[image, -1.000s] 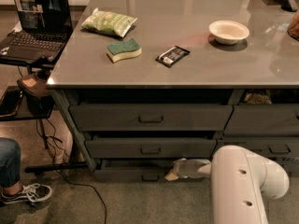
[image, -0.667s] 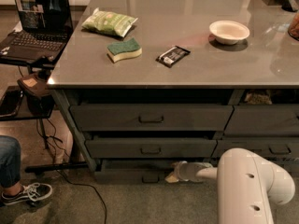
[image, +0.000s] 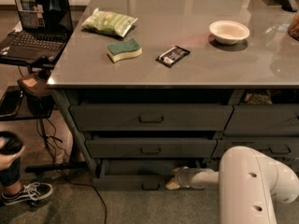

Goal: Open bottom drawer

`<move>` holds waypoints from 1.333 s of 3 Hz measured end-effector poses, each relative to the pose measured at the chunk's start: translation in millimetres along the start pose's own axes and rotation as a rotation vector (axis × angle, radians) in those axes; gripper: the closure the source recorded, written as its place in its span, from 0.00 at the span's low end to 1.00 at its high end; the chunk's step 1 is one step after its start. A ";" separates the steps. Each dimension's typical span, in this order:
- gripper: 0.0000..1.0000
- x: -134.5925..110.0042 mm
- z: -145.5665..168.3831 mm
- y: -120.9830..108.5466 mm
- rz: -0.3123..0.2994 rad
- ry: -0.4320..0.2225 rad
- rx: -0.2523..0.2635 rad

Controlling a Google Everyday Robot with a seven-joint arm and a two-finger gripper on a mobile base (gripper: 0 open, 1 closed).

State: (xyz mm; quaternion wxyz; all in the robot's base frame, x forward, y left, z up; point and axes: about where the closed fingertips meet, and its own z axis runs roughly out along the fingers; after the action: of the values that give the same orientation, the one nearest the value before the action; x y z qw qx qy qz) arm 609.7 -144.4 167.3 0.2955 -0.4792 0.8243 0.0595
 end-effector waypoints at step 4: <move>1.00 21.9 -16.8 27.2 0.000 0.007 0.029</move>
Offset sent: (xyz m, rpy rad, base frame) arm -0.1052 -0.0193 -0.0184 -0.0653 -0.0599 -0.0281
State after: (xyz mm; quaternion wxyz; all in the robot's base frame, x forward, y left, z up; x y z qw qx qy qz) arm 571.9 -152.9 164.1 0.2994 -0.4752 0.8261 0.0459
